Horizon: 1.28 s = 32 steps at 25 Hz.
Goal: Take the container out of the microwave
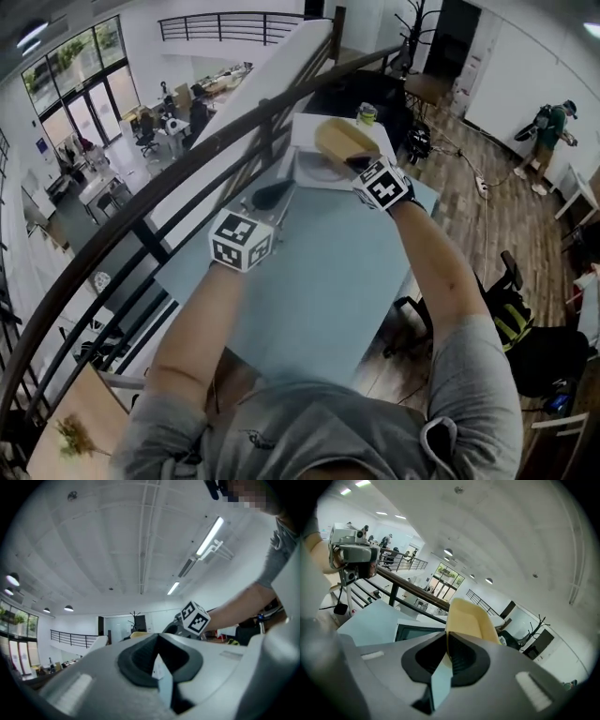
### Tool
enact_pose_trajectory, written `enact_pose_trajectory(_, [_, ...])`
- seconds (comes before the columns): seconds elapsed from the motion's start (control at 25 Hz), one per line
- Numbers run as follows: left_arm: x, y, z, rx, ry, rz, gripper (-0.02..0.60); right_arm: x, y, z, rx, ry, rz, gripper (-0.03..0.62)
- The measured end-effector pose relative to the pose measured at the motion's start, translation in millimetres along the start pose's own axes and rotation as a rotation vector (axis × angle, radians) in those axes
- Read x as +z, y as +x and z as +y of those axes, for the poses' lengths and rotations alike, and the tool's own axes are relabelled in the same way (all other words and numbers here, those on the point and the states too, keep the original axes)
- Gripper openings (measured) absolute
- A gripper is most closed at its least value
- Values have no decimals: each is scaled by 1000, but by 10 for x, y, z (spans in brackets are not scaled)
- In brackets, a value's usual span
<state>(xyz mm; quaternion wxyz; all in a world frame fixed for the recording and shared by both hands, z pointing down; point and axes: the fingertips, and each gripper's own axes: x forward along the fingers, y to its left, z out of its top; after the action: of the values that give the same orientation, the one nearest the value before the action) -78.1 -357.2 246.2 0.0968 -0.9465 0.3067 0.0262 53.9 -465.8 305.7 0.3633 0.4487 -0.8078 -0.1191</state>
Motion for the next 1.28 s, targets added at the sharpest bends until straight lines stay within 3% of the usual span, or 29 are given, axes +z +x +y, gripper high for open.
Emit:
enact_pose_trajectory(0.4, [384, -16, -1020, 121, 51, 34, 24, -219, -914, 76, 88, -75, -101, 20])
enact_pose_trajectory(0.76, [550, -446, -1759, 228, 55, 49, 23, -125, -1731, 441, 153, -110, -189, 21])
enact_pose_trajectory(1.0, [566, -770, -1923, 267, 58, 67, 23, 22, -1993, 786, 204, -116, -230, 21])
enact_pose_trajectory(1.28, [335, -1375, -1795, 257, 19, 73, 23, 173, -2002, 1350, 238, -111, -236, 21])
